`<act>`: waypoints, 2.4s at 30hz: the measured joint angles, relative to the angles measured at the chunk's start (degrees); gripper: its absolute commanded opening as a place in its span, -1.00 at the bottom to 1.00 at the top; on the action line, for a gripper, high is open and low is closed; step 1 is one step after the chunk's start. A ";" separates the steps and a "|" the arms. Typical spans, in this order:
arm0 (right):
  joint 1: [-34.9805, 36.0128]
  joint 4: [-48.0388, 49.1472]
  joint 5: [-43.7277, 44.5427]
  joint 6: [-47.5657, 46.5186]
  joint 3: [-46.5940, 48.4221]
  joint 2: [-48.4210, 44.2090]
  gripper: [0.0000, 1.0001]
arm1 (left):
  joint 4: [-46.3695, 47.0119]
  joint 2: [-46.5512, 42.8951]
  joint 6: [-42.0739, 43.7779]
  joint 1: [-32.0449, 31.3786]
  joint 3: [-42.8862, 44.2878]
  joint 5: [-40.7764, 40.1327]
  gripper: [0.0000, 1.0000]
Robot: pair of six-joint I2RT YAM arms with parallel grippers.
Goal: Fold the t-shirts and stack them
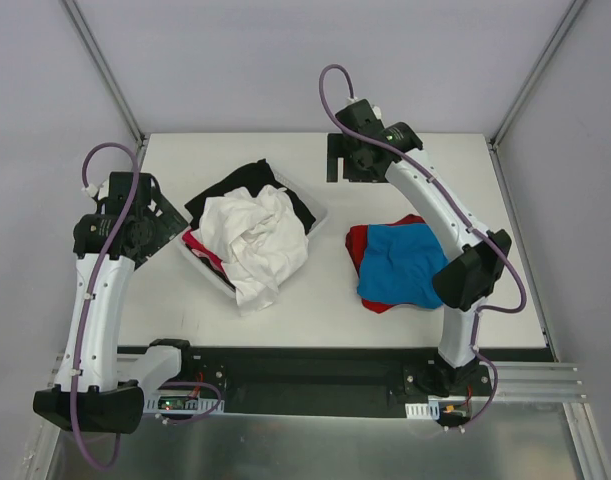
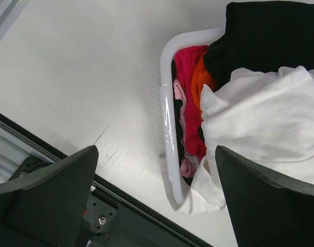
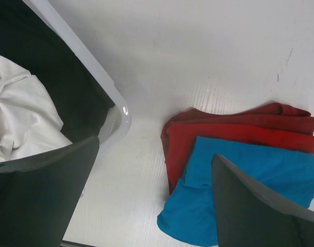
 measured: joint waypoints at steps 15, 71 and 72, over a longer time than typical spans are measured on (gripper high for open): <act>1.60 -0.09 0.20 -0.02 -1.16 -0.87 0.93 | 0.04 -1.18 0.44 0.00 -0.09 -0.68 0.81; 3.28 -2.82 2.10 -1.79 4.07 1.64 -0.08 | 8.24 -0.79 2.54 0.00 -10.56 12.17 -0.60; 3.30 -2.82 2.10 -1.70 4.04 1.64 -0.30 | 9.44 -0.24 2.05 0.00 -12.31 13.99 -0.87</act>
